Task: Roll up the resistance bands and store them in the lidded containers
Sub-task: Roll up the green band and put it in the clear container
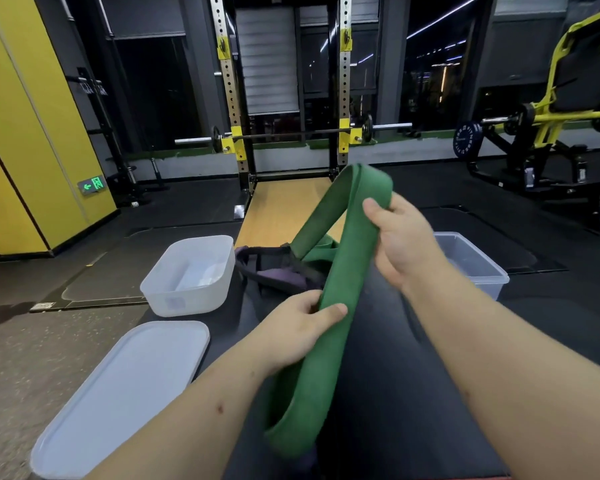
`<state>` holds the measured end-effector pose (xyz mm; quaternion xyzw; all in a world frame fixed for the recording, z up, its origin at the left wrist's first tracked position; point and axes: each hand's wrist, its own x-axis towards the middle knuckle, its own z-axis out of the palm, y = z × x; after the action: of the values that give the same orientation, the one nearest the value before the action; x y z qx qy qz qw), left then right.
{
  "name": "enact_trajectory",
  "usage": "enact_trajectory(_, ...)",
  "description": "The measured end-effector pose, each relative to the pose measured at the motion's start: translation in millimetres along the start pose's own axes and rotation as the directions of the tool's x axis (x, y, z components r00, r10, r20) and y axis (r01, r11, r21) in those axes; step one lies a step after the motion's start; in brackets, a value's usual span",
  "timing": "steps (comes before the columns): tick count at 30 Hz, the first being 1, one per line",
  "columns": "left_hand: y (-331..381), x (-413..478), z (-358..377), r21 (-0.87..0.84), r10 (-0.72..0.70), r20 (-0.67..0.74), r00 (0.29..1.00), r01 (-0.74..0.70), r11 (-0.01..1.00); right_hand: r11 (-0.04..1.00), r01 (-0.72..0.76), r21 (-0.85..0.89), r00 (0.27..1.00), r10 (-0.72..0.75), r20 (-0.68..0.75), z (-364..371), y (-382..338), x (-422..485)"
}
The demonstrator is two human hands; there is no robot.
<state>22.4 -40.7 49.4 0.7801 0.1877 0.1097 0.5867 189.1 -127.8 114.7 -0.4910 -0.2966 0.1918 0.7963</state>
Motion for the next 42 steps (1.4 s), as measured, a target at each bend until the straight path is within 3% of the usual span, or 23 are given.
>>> enact_trajectory(5,-2.3,12.4,16.7,-0.228,-0.063,0.118,0.991,0.089,0.97,0.994,0.012,-0.112,0.995,-0.023,-0.097,-24.1,-27.1,40.3)
enact_trajectory(9,-5.3,27.6,33.8,-0.343,-0.119,0.125,0.985,0.155,0.926,0.955,-0.183,-0.233,0.98,0.158,-0.125,-37.7,-11.7,64.4)
enact_trajectory(14,-28.8,33.8,51.5,-0.381,-0.207,0.224,0.952,0.281,0.881,0.879,-0.453,-0.15,0.884,0.423,-0.198,-64.3,31.3,70.5)
enact_trajectory(19,-49.4,46.0,55.5,-0.329,-0.249,0.286,0.925,0.339,0.881,0.788,-0.597,-0.153,0.789,0.542,-0.289,-85.5,74.6,77.5)
enact_trajectory(21,-55.3,51.8,56.9,-0.311,-0.265,0.3,0.916,0.356,0.881,0.706,-0.654,-0.271,0.755,0.589,-0.287,-88.5,84.2,76.5)
enact_trajectory(25,-65.6,60.3,60.8,-0.337,-0.26,0.27,0.927,0.344,0.877,0.418,-0.678,-0.605,0.697,0.626,-0.349,-91.0,99.0,78.8)
enact_trajectory(31,-68.0,62.1,61.9,-0.389,-0.207,0.221,0.953,0.281,0.877,0.062,-0.589,-0.806,0.605,0.696,-0.388,-83.3,103.3,89.6)
enact_trajectory(33,-67.5,62.1,62.2,-0.39,-0.186,0.2,0.962,0.253,0.885,0.142,-0.663,-0.735,0.582,0.716,-0.386,-88.9,105.4,86.0)
enact_trajectory(36,-69.9,67.0,61.3,-0.4,-0.183,0.176,0.967,0.24,0.884,0.421,-0.717,-0.555,0.645,0.703,-0.301,-98.2,111.0,82.1)
enact_trajectory(38,-69.7,70.8,62.3,-0.373,-0.205,0.178,0.963,0.259,0.891,0.538,-0.709,-0.455,0.692,0.654,-0.305,-103.3,117.1,82.0)
enact_trajectory(42,-70.2,77.4,68.6,-0.362,-0.18,0.148,0.972,0.223,0.905,0.617,-0.699,-0.362,0.715,0.598,-0.362,-106.4,122.3,88.2)
